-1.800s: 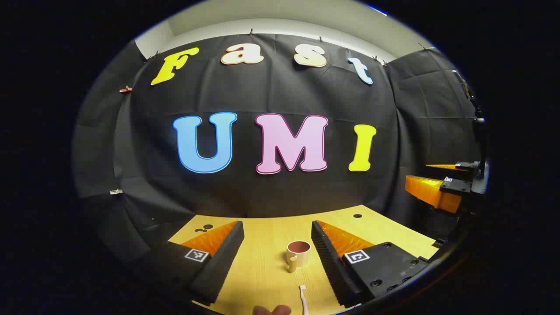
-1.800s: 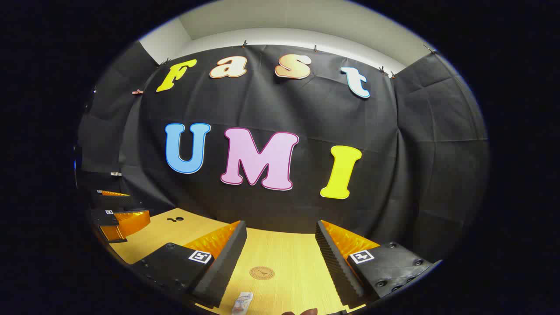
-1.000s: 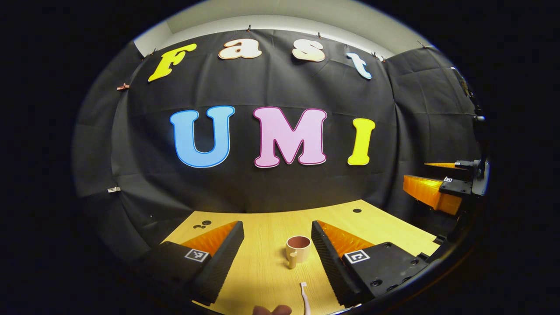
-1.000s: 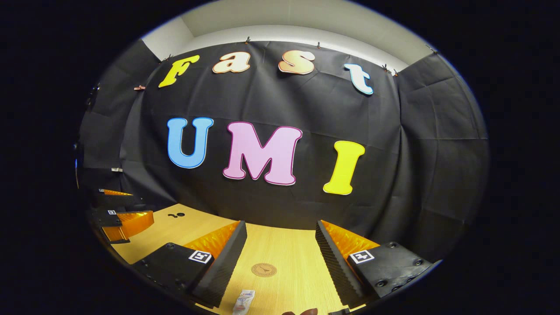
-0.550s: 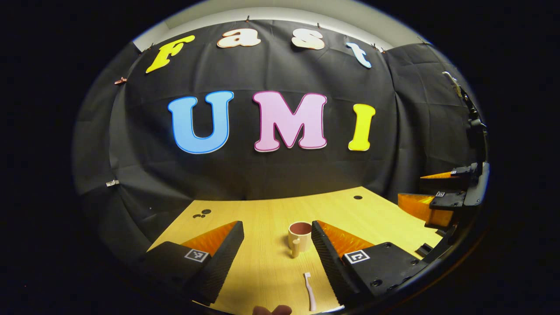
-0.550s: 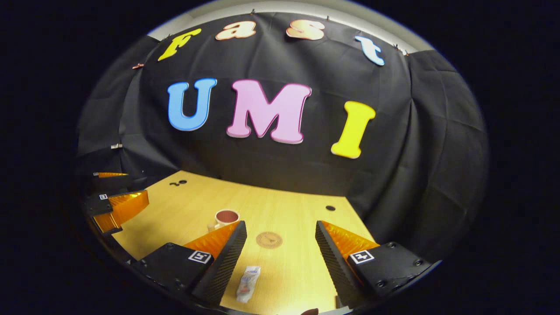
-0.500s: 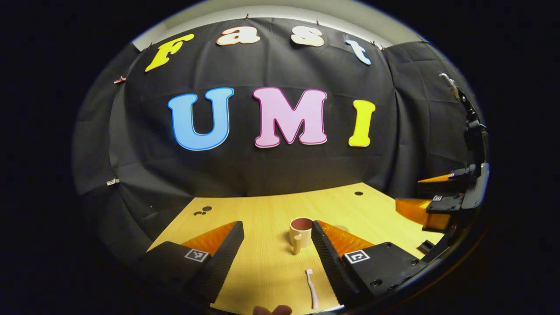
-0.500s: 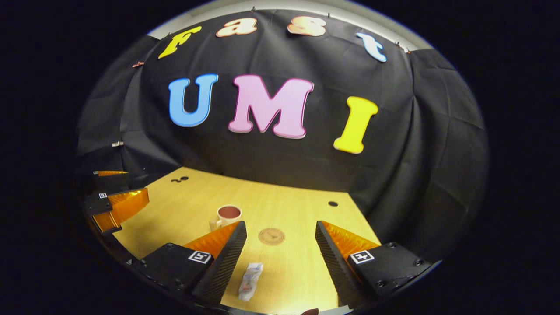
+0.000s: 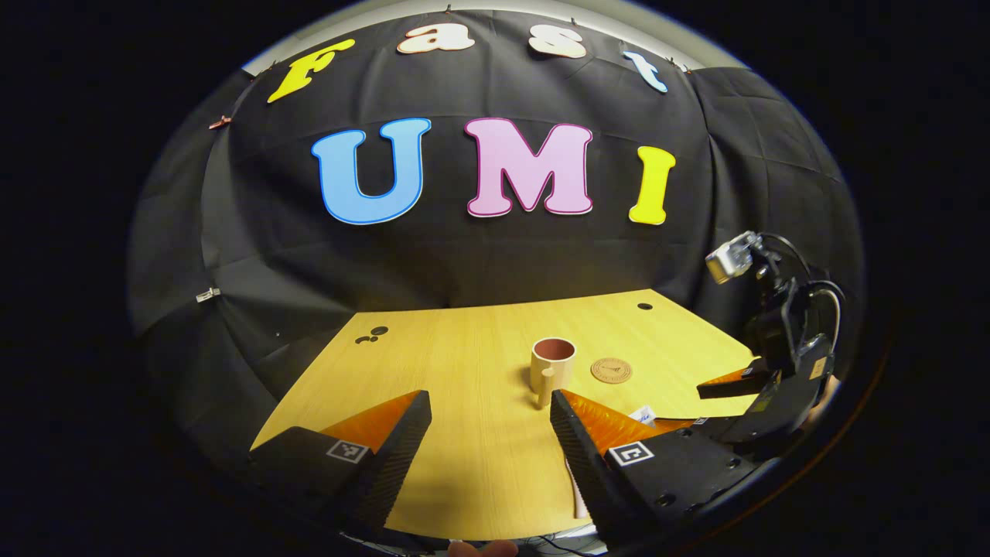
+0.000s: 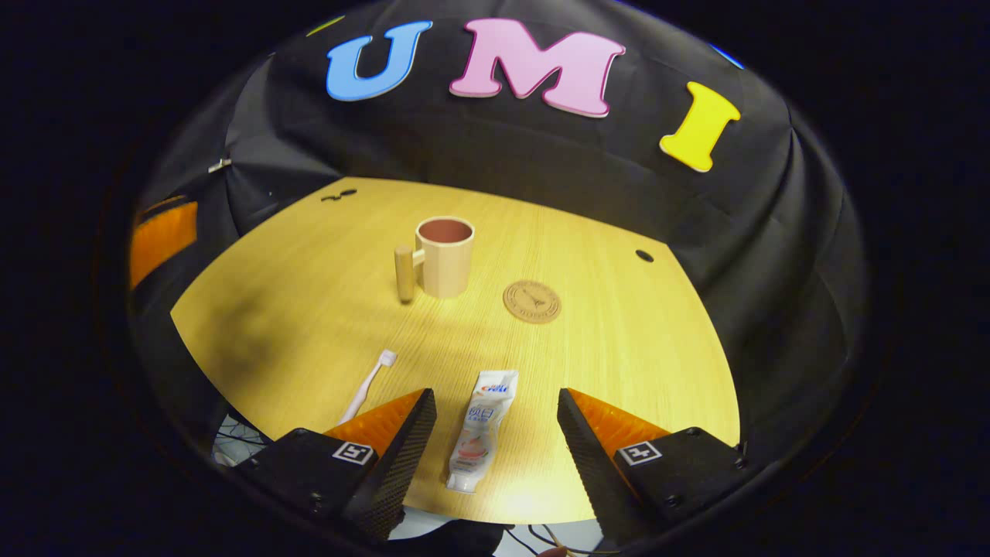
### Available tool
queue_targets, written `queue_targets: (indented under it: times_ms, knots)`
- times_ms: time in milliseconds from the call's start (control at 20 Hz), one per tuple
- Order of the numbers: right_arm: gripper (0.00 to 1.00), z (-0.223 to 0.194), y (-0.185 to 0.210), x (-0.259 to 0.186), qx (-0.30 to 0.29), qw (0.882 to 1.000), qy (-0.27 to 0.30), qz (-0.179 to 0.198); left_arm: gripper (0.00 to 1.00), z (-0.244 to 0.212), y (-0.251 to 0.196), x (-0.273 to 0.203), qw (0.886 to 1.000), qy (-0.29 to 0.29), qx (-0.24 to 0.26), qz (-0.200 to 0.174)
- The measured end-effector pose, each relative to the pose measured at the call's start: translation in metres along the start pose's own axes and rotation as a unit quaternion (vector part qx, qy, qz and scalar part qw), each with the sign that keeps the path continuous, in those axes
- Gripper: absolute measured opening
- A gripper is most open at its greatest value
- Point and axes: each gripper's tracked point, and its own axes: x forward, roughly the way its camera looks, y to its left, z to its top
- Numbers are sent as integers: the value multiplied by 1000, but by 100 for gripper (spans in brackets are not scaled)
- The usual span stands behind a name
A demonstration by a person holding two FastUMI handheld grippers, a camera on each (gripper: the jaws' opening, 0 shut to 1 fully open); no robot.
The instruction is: Put the toothbrush and toothpaste on the desktop into the cup, then pick up the cup and place it on the coaster on the desktop.
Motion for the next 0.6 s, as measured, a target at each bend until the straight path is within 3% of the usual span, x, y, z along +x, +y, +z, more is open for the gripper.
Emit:
queue_targets:
  times_ms: [250, 600]
  knots:
    - [95, -39, 10, 41, -20, 997, 68, -11, 96, -14, 16, -8, 1000, 12, -4, 10]
    - [91, -54, 0, 62, -8, 992, 122, -43, 96, -21, 24, -7, 1000, 17, -14, 20]
